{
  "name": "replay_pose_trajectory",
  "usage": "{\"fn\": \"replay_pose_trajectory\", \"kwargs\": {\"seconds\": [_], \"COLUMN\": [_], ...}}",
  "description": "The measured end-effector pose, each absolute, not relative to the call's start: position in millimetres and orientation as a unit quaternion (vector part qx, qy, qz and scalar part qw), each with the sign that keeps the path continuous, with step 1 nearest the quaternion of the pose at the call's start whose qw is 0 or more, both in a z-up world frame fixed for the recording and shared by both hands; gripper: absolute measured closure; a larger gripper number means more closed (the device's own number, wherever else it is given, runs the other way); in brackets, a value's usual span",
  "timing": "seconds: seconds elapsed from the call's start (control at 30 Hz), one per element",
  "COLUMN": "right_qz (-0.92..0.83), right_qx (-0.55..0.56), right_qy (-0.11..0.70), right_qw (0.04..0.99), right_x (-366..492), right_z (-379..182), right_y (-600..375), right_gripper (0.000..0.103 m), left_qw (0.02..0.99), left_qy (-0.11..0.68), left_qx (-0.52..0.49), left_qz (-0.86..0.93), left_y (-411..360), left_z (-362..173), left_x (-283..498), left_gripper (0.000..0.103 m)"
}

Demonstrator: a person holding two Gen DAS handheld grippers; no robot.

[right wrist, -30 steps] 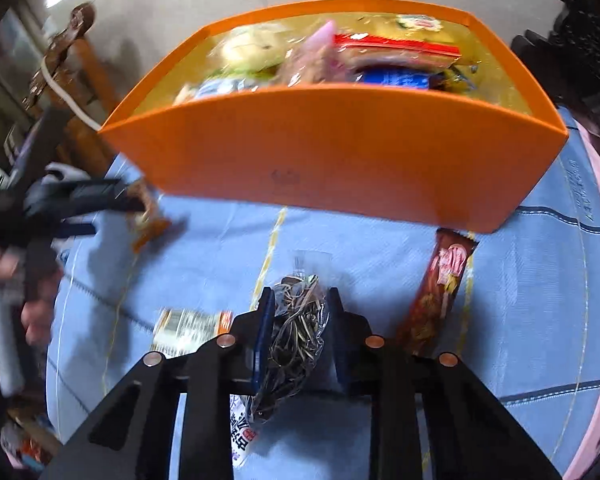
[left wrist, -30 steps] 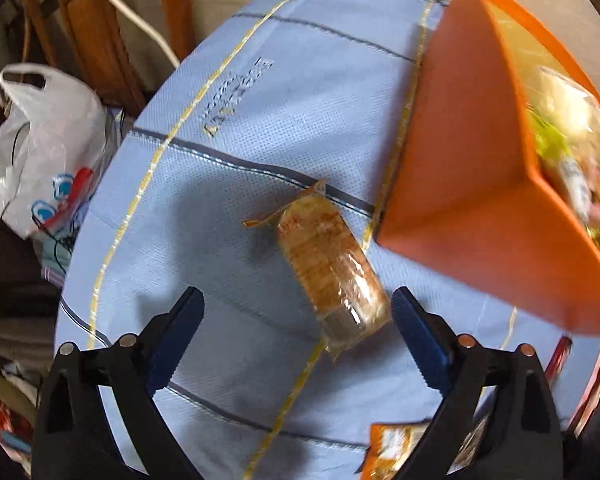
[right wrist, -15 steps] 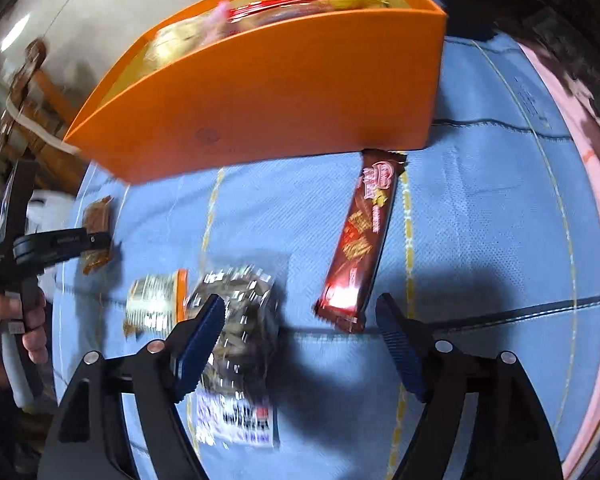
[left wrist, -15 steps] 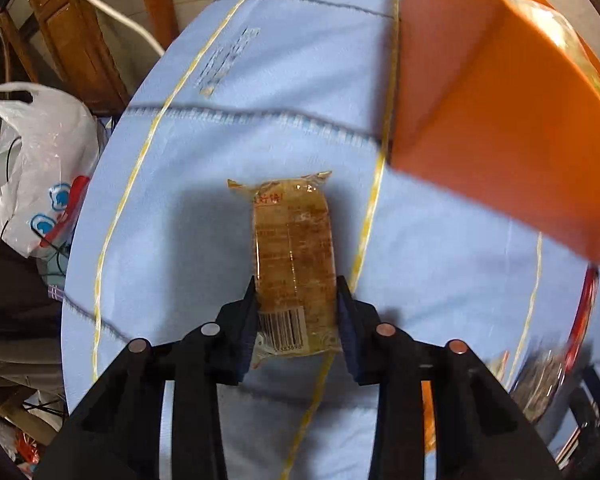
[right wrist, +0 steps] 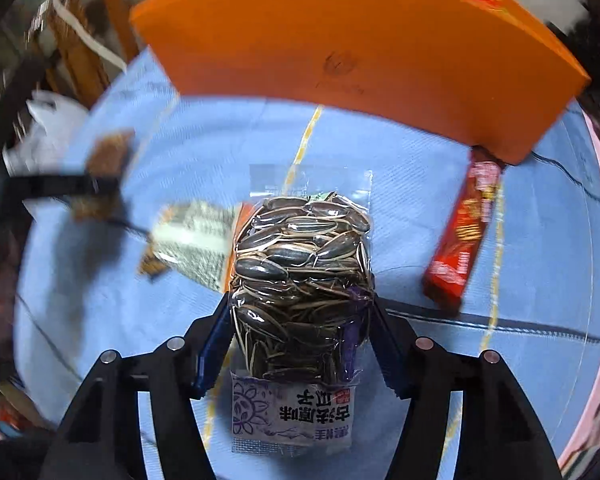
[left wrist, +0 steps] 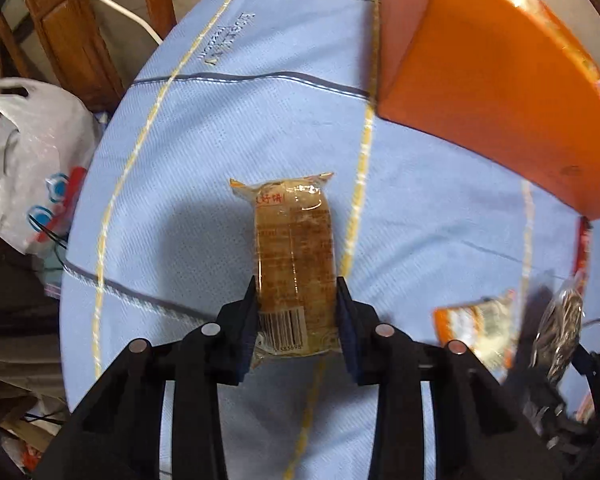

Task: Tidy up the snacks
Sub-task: 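Carry bread pack and seed bag over the orange box and open both tools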

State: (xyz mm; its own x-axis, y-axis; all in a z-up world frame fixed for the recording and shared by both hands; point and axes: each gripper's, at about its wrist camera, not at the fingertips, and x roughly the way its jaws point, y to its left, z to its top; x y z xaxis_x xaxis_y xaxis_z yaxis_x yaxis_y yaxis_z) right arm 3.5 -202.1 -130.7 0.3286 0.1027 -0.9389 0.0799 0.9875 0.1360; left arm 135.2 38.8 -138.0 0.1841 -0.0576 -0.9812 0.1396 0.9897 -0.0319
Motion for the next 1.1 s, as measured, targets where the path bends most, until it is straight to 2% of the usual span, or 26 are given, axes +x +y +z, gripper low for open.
{"fn": "replay_pose_trajectory", "kwargs": {"seconds": [0.33,0.5,0.67,0.7,0.73,0.8,0.87,1.0,1.1], "right_qz": [0.004,-0.021,-0.053,-0.058,-0.062,-0.082,-0.089,-0.094,-0.097], "right_qx": [0.18,0.182,0.219,0.235,0.254,0.295,0.293,0.264,0.197], "right_qy": [0.499,0.443,0.404,0.393,0.383,0.373,0.368,0.398,0.384], "right_qw": [0.848,0.878,0.887,0.887,0.886,0.876,0.878,0.874,0.897], "right_x": [-14.8,21.3,86.9,97.2,104.0,108.5,105.4,88.7,66.7], "right_z": [-57.1,-19.4,-1.5,0.7,-0.6,-5.9,-12.4,-44.7,-40.8], "right_y": [-271.7,-295.1,-332.8,-337.5,-344.4,-357.4,-359.7,-345.8,-329.2], "right_gripper": [0.039,0.039,0.038,0.035,0.024,0.012,0.01,0.01,0.009], "left_qw": [0.808,0.84,0.847,0.846,0.844,0.858,0.869,0.848,0.842], "left_qy": [0.574,0.513,0.496,0.498,0.502,0.489,0.468,0.497,0.505], "left_qx": [0.054,0.07,0.081,0.071,0.065,0.076,0.085,0.114,0.122], "left_qz": [-0.119,-0.161,-0.174,-0.178,-0.176,-0.141,-0.138,-0.14,-0.142], "left_y": [37.2,-22.0,-86.3,-98.3,-105.6,-111.5,-110.6,-108.1,-100.7], "left_z": [-64.4,4.0,18.9,21.3,19.7,18.1,12.2,-14.4,-25.9], "left_x": [131.8,144.2,206.8,214.1,221.8,224.0,214.7,199.3,184.0], "left_gripper": [0.069,0.069,0.068,0.059,0.035,0.016,0.016,0.016,0.016]}}
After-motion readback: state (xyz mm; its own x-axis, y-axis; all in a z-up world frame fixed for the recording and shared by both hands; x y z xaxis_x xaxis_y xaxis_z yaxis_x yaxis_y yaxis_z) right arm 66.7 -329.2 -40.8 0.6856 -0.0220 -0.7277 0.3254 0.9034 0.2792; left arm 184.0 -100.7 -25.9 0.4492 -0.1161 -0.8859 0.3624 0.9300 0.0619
